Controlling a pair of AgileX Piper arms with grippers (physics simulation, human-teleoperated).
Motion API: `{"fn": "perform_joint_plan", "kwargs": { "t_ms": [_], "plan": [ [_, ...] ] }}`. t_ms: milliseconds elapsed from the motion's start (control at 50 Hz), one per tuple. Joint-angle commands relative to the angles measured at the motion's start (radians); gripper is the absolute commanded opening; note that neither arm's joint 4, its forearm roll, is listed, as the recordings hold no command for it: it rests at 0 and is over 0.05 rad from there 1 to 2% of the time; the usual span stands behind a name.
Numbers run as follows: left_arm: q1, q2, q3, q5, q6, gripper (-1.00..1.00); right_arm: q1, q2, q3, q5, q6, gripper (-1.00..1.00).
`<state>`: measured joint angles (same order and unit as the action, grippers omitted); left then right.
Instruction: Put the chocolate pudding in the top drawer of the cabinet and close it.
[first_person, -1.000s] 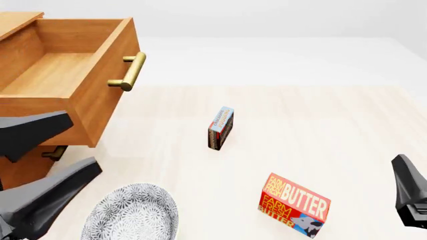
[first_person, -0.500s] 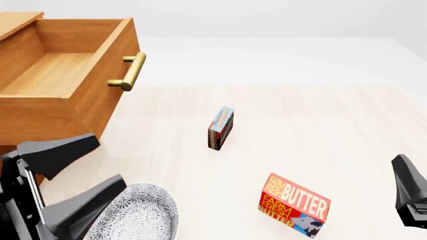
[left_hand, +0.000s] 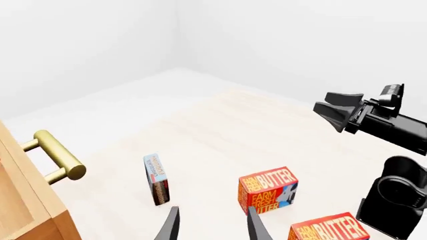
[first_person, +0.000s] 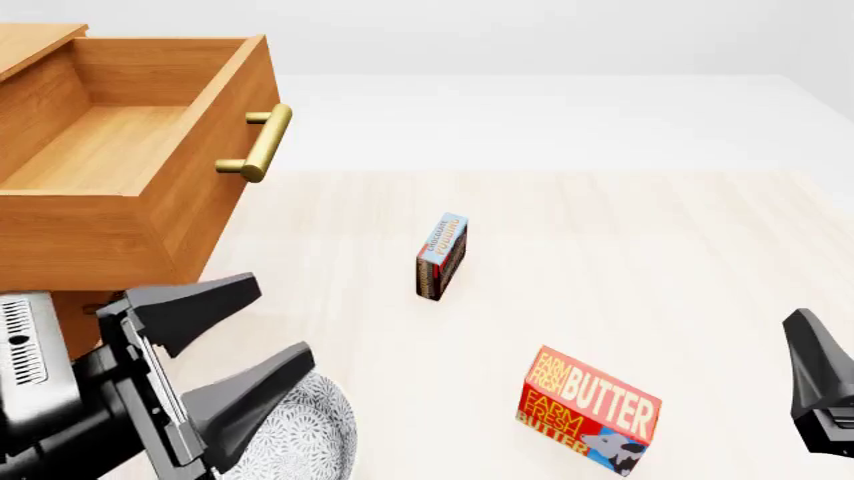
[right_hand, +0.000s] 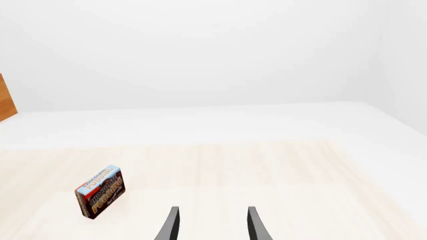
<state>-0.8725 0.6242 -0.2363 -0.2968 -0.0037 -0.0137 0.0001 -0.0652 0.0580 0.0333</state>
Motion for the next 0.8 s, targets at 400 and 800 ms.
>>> {"fn": "perform_joint_plan", "kwargs": {
  "t_ms": [400,800],
  "plan": [
    [-0.035,0.339,-0.094,-0.212,-0.09,1.0,0.0,0.0,0.0,0.0,0.0,1.0],
    [-0.067,0.557,-0.194,-0.285,-0.069,1.0,0.0,0.0,0.0,0.0,0.0,1.0]
  ]
}}
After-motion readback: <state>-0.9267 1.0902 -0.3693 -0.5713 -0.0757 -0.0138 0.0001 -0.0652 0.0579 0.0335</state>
